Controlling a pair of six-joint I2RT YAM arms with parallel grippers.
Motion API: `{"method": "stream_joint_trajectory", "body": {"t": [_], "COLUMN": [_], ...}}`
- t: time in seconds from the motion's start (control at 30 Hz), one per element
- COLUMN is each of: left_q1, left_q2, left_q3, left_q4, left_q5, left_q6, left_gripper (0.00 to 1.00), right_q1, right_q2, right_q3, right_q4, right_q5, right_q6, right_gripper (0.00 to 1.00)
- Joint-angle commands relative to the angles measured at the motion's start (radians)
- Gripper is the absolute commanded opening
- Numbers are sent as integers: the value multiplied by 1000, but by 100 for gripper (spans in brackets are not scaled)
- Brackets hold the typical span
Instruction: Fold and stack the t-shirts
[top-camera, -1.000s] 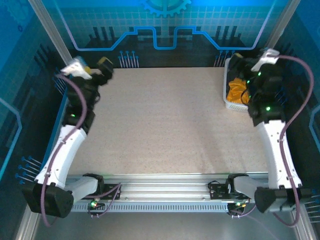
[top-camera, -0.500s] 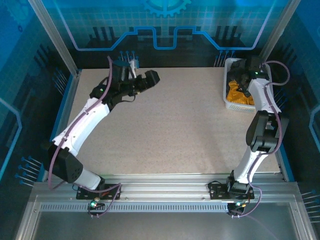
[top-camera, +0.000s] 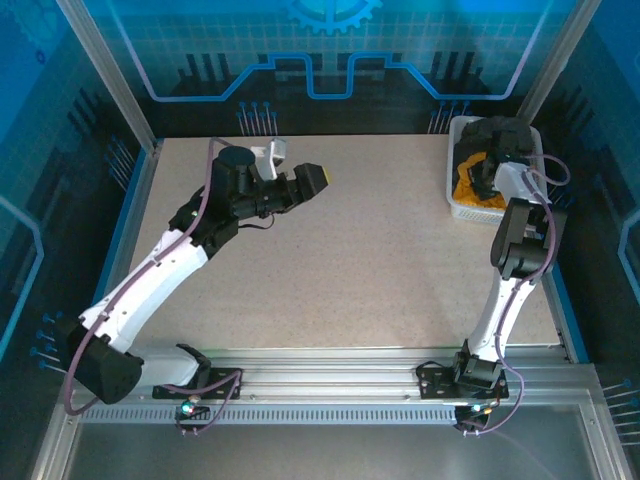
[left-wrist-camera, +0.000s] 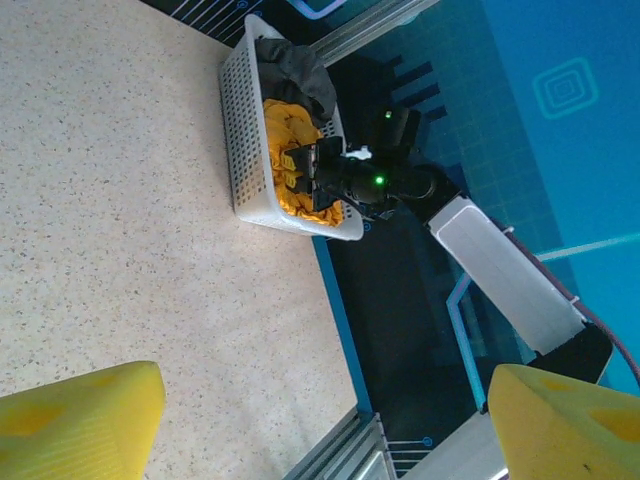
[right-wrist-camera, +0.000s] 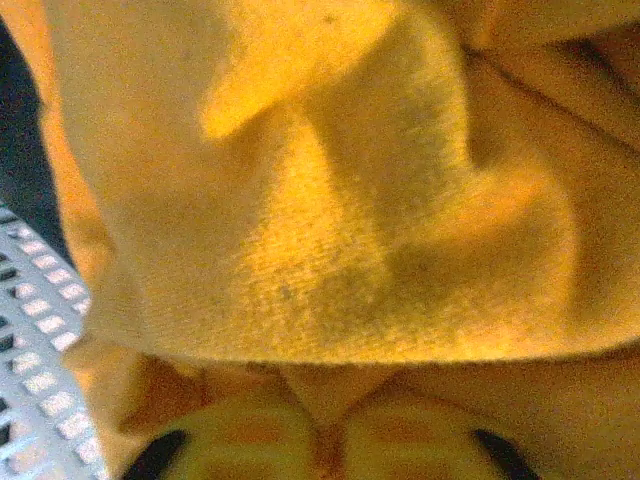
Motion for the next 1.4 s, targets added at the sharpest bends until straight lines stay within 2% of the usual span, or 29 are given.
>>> {"method": "stream_joint_trajectory", "body": {"t": [0.0, 0.3, 0.43, 0.57, 0.7, 0.87, 1.07, 1.13, 1.17, 1.2, 1.23, 1.27, 1.3, 1.37], "left_q1": [1, 1, 1, 1, 3, 10, 44, 62, 71, 77, 82, 87, 95, 110], "left_q2": [-5, 31, 37, 27, 2, -56, -145, -170, -183, -197, -209, -224, -236, -255], "left_q3": [22, 26, 27, 26, 34, 41, 23, 8, 1, -6, -12, -22, -34, -58], "left_q4": [10, -10, -38, -73, -135, -228, -335, -372, -398, -423, -447, -472, -494, -534], "left_q5": [32, 22, -4, -37, -102, -242, -366, -381, -388, -396, -406, -414, -417, -411], "left_q6": [0, -6, 5, 23, 56, 90, 85, 75, 69, 64, 59, 54, 44, 27], "left_gripper": [84, 78, 77, 77, 78, 79, 80, 81, 81, 82, 82, 82, 83, 83], "right_q1": [18, 102, 153, 233, 380, 615, 901, 954, 969, 978, 982, 980, 977, 968], "right_q2": [-131, -505, -602, -636, -617, -529, -339, -262, -219, -182, -145, -114, -92, -87], "right_q3": [-110, -244, -170, 12, 226, 397, 426, 434, 445, 457, 475, 493, 512, 507], "right_q4": [131, 253, 253, 238, 187, 113, 50, 9, -23, -51, -92, -129, -175, -228], "right_q5": [43, 132, 159, 185, 253, 348, 377, 340, 298, 257, 208, 164, 130, 102], "right_q6": [53, -40, -129, -268, -430, -529, -489, -424, -388, -366, -344, -331, -328, -350], "right_gripper": [0, 0, 0, 0, 0, 0, 0, 0, 7, 24, 46, 58, 67, 72]}}
